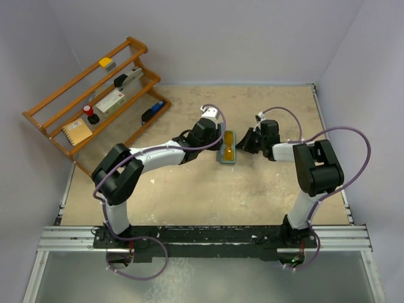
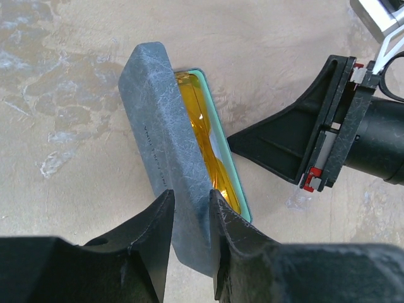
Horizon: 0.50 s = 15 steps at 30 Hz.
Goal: Organize the sunglasses
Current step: Close the sunglasses case at the center of the board.
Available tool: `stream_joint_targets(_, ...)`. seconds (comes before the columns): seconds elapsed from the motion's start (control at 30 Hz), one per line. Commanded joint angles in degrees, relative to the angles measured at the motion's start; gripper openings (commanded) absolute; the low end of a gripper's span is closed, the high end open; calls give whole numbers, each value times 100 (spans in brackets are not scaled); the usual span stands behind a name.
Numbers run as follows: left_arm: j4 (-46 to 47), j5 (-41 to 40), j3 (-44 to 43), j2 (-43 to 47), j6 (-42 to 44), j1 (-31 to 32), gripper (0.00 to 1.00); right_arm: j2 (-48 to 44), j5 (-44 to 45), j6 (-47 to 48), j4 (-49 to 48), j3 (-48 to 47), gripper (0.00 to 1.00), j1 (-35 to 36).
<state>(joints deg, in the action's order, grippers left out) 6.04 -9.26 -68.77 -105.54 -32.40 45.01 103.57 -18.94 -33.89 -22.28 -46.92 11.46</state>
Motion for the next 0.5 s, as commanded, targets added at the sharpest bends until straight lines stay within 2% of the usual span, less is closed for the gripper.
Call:
stream_joint_targets(0.0,262,127,-240,-139,-81,-37,26,197,144,131,434,-24,9,67)
stream_joint_targets(0.1,249,156,-273,-198,-73,-37,25,188,174,133,459,-26,9,66)
stream_joint_targets(0.23,257,256,-323,-282,-72,-38,17,190,163,139,470,-44,9,71)
stream_joint_targets(0.47,266,425,-526,-555,-133,30,13,220,154,137,483,-67,9,94)
